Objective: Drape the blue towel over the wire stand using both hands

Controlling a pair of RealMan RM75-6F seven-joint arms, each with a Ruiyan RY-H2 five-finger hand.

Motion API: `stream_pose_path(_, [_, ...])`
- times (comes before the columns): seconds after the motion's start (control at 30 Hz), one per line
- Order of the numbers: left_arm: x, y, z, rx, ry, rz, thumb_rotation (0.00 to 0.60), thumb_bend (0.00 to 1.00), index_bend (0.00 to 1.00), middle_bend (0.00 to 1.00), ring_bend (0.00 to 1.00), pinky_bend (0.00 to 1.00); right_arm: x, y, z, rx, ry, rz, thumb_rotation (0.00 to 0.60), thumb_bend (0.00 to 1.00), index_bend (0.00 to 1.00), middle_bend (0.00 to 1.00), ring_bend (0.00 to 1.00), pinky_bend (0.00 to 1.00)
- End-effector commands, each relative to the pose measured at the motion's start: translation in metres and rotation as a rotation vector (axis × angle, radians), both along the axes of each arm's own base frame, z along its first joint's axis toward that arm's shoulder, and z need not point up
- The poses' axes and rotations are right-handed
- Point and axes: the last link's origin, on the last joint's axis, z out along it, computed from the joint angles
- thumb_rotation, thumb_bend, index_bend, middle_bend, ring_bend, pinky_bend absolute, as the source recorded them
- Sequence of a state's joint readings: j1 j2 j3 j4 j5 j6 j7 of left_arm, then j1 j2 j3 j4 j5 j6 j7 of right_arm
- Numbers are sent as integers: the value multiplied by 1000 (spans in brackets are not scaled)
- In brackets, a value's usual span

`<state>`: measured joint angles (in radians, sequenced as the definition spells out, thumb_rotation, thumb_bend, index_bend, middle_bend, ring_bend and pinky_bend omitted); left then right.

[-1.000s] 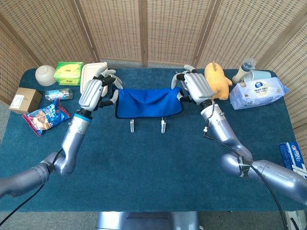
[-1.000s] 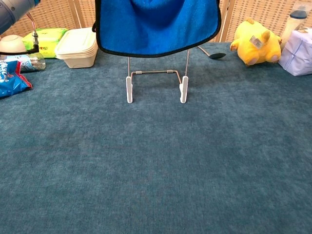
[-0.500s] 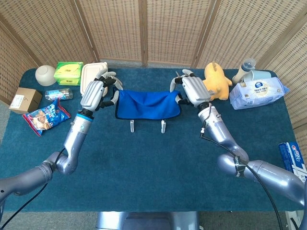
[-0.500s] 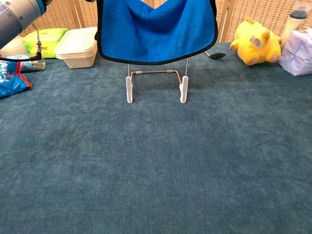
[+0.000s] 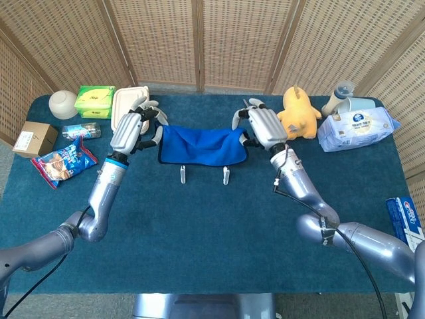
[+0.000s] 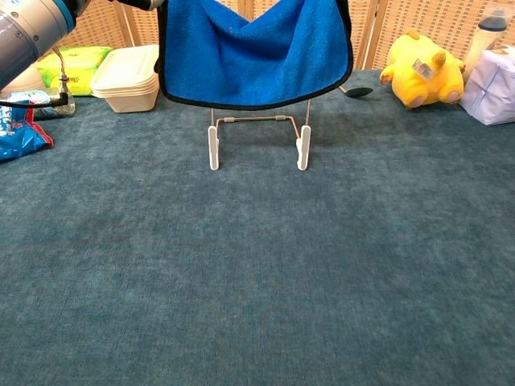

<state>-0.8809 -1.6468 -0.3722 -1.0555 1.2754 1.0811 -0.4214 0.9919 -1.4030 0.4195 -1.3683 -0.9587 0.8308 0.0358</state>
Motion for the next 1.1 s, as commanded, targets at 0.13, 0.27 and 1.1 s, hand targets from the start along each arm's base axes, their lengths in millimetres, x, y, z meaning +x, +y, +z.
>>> stream_pose_path(0.13, [-2,0,-1,-3,-1,6,600,625,830,446,226,84,2,1,-1,0,1,2,600,479,954,507,361,144])
stream_pose_path(0.27, [-5,-1,-2,-6,-4,10,600,625,830,446,226,85,1,1,-2,4,7,1,600,479,954,507,362,144])
stream_pose_path(1.1, [-12,-4,-9,-16,14,19,600,625,807,421,210,83,-10,2,-10,11,41,-18,600,456,873,467,315,127])
